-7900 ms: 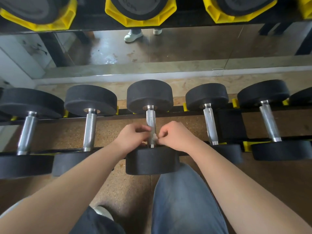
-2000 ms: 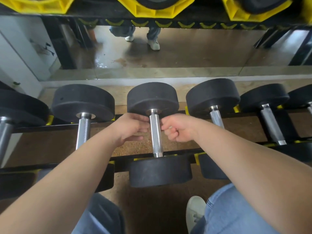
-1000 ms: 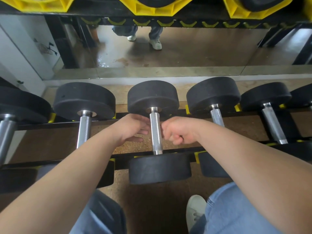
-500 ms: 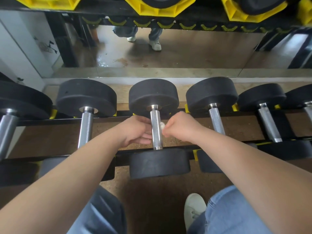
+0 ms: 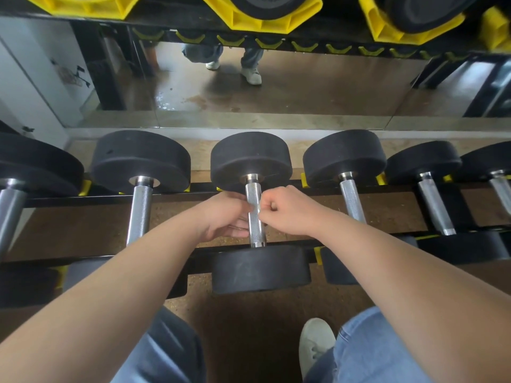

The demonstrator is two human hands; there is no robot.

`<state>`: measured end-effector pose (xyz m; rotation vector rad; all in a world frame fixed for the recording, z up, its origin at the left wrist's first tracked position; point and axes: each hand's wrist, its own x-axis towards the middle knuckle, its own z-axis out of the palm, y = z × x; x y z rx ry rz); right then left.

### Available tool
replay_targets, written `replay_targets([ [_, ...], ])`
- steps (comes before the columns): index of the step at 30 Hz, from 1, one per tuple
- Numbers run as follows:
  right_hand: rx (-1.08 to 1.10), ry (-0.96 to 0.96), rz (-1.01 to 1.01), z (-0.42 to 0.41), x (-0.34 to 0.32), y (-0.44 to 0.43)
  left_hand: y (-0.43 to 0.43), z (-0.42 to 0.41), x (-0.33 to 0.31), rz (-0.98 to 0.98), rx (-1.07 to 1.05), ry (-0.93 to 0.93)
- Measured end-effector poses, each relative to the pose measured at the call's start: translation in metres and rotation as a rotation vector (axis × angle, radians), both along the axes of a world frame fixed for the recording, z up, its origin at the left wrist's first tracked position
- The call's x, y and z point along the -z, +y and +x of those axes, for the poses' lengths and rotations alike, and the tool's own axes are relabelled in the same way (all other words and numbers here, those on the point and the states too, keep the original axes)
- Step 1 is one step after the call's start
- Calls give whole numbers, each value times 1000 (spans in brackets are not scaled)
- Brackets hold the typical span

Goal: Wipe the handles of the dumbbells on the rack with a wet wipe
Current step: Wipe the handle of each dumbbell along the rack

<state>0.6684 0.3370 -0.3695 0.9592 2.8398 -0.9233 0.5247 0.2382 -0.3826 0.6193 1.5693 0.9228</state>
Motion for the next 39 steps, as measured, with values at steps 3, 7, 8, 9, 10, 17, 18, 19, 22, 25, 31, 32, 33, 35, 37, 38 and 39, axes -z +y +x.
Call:
replay_targets([
  [3,59,22,-72,-7,2,0,2,-1,0,-14,19,14],
  [7,170,92,-188,-11,4,4,3,-2,1,-26,27,15],
  [8,205,115,-236,-11,4,6,3,-2,1,-28,24,15],
  [9,241,130,-286,-12,5,8,3,-3,1,-29,21,17],
  [10,270,132,-329,-12,5,9,3,-3,1,-30,17,19],
  [17,217,-89,-594,0,3,5,3,-1,1,-27,7,30],
  [18,183,-137,-607,3,2,2,3,-1,1,-29,7,33],
  [19,173,-146,-615,5,2,1,4,-1,0,-30,7,36],
  [22,262,-10,-589,-1,4,-1,5,-1,0,-24,18,37],
  [25,358,102,-541,-10,7,1,4,-1,0,-17,28,28],
  [31,327,130,-411,-3,4,0,2,0,0,-16,12,17],
  [32,286,133,-290,-1,3,1,2,0,0,-16,8,18],
  [33,252,139,-180,1,2,2,2,0,0,-15,4,21],
  [35,172,108,-117,4,-3,2,1,0,0,-17,-1,24],
  [37,18,-47,-150,9,-8,-2,1,1,0,-19,-5,8],
  [38,-52,-128,-159,10,-10,-4,1,1,0,-18,-8,-3],
  [39,-85,-160,-153,10,-12,-6,0,0,1,-16,-9,-8],
])
